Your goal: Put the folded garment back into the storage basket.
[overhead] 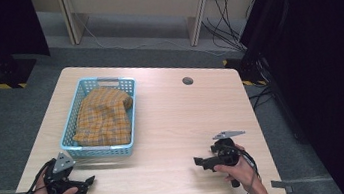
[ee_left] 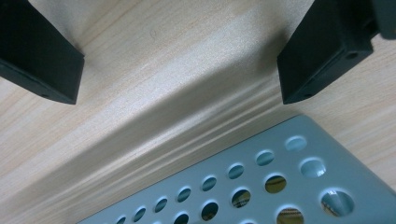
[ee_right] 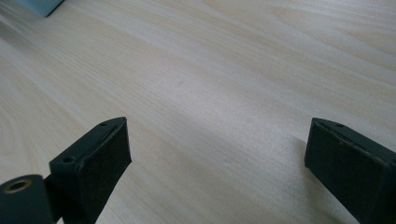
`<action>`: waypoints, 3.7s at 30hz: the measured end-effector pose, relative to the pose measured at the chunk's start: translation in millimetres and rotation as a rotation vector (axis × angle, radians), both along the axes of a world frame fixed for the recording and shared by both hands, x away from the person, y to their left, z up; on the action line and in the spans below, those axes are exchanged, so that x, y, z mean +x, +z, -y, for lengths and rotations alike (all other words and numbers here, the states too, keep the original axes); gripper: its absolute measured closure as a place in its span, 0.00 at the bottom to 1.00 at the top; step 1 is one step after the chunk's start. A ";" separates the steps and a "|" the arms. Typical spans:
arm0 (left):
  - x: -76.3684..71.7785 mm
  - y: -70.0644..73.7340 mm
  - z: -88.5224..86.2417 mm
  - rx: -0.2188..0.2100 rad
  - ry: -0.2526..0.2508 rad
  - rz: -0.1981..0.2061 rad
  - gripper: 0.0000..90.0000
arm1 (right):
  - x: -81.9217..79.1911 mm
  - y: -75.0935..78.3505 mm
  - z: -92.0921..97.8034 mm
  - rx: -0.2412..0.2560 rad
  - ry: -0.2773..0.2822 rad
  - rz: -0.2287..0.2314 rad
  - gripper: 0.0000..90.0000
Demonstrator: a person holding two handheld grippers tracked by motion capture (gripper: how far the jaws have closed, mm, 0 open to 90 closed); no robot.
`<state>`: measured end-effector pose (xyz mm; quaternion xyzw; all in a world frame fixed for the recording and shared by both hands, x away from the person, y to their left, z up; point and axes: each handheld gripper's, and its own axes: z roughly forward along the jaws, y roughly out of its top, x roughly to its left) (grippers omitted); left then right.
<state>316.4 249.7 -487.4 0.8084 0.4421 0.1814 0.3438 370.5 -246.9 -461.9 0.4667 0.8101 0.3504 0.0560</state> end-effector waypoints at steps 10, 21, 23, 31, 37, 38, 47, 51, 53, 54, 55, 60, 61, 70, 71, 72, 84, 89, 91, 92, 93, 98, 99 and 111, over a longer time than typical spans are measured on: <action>0.0 0.0 0.0 0.000 0.000 0.000 0.00 | -6.5 0.3 3.2 -0.012 0.000 0.005 0.08; 0.0 0.0 0.0 0.000 0.000 0.000 0.00 | -12.4 0.1 9.0 -0.012 -0.004 0.013 0.08; 0.0 0.0 0.0 0.000 0.000 0.000 0.00 | -13.4 0.0 10.1 -0.012 -0.008 0.010 0.08; 0.0 0.0 0.0 0.000 0.000 0.000 0.00 | -18.4 -1.1 12.3 -0.014 -0.006 0.014 0.09; -0.3 -0.1 0.0 -0.001 0.001 0.001 0.00 | -21.3 -2.8 13.2 -0.021 -0.008 0.013 0.09; -0.3 -0.1 0.0 -0.001 0.001 0.001 0.00 | -21.3 -2.8 13.2 -0.021 -0.008 0.013 0.09; -0.4 -0.1 0.0 -0.001 0.002 0.001 0.00 | -27.4 -1.8 15.6 -0.017 -0.006 0.021 0.09; -0.4 -0.1 0.0 -0.001 0.001 0.001 0.00 | -29.6 -2.0 15.8 -0.017 -0.005 0.019 0.09; -0.4 -0.1 0.0 -0.001 0.002 0.001 0.00 | -30.6 -2.1 16.1 -0.018 -0.008 0.018 0.09; -0.4 -0.1 0.0 -0.001 0.001 0.001 0.00 | -31.4 -2.2 16.2 -0.017 -0.011 0.016 0.09; -0.4 -0.1 0.0 -0.001 0.001 0.001 0.00 | -31.8 -2.3 16.4 -0.018 -0.009 0.016 0.08; -0.4 -0.1 0.0 -0.001 0.001 0.001 0.00 | -34.6 -2.8 17.4 -0.019 -0.008 0.020 0.09; -0.4 -0.1 0.0 -0.001 0.001 0.001 0.00 | -35.2 -2.7 17.8 -0.018 -0.007 0.020 0.09; -0.4 -0.1 0.0 -0.001 0.001 0.001 0.00 | -40.2 -3.2 21.7 -0.019 -0.017 0.021 0.08; -0.4 -0.1 0.0 -0.001 0.001 0.001 0.00 | -40.7 -3.7 22.1 -0.021 -0.018 0.021 0.09; -0.4 -0.1 0.0 -0.001 0.001 0.001 0.00 | -41.4 -4.1 22.4 -0.021 -0.021 0.017 0.09; -0.4 -0.1 0.0 -0.001 0.001 0.001 0.00 | -48.9 -5.7 30.4 -0.011 -0.032 0.022 0.09; -0.4 -0.1 0.0 -0.001 0.001 0.001 0.00 | -51.0 -5.6 33.4 -0.022 -0.043 0.024 0.08; -0.4 -0.1 0.0 -0.001 0.001 0.001 0.00 | -51.8 -5.5 34.3 -0.023 -0.042 0.024 0.08; -0.4 -0.1 0.0 -0.001 0.001 0.001 0.00 | -52.1 -5.5 34.9 -0.024 -0.041 0.026 0.08; -0.4 -0.1 -0.1 -0.001 0.001 0.001 0.00 | -52.6 -5.5 35.5 -0.026 -0.041 0.026 0.09; -0.4 -0.1 0.0 -0.001 0.001 0.001 0.00 | -55.3 -5.4 38.9 -0.027 -0.044 0.027 0.09; -0.4 -0.1 0.0 -0.001 0.001 0.001 0.00 | -55.8 -5.4 39.7 -0.028 -0.045 0.026 0.09; -0.4 0.0 -0.1 0.000 0.001 0.000 0.00 | -58.3 -5.6 43.2 -0.027 -0.055 0.029 0.08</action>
